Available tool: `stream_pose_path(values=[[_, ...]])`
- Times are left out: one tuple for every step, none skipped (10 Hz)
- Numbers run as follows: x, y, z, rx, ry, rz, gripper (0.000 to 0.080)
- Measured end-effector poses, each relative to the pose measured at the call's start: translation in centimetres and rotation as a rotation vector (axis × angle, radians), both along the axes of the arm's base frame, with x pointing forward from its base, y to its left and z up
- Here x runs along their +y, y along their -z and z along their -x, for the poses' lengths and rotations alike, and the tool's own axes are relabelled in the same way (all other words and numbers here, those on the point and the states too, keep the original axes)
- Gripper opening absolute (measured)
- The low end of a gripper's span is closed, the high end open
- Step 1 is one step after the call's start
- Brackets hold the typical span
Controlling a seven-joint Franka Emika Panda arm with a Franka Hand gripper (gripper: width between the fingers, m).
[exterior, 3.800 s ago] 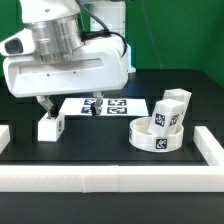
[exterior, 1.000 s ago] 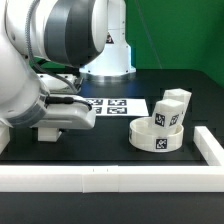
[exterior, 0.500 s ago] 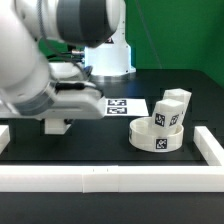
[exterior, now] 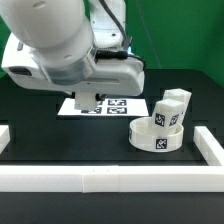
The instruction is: Assemble stool
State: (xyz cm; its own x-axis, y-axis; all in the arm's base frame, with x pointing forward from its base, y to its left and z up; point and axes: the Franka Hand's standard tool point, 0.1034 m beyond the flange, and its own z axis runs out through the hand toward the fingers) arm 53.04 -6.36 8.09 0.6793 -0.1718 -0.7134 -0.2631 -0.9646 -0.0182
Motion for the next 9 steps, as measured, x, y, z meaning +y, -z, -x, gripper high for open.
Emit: stream_pose_path(values=[[-0.2, 0.0, -0.4, -0.034, 0.011, 0.004, 0.0337], [-0.3, 0.1, -0.3, -0.032, 0.02, -0.002, 0.0337], [-0.5, 0.1, -0.4, -0.035, 0.039, -0.011, 0.0337], [-0.2, -0.4, -0.5, -0.036, 0.038, -0.009, 0.0337], [0.8, -1.1, -0.6, -0.035, 0.066, -0.023, 0.0337], [1.6, -1.6, -1.0, -0.061, 0.144, -0.112, 0.0337], [0.6, -1.3, -0.9, -0.084, 0.249, -0.193, 0.0337], [-0.6, -1.0, -0.6, -0.085, 0.287, -0.2, 0.0337], [-0.5, -1.0, -0.8, -0.102, 0.35, -0.253, 0.0337]])
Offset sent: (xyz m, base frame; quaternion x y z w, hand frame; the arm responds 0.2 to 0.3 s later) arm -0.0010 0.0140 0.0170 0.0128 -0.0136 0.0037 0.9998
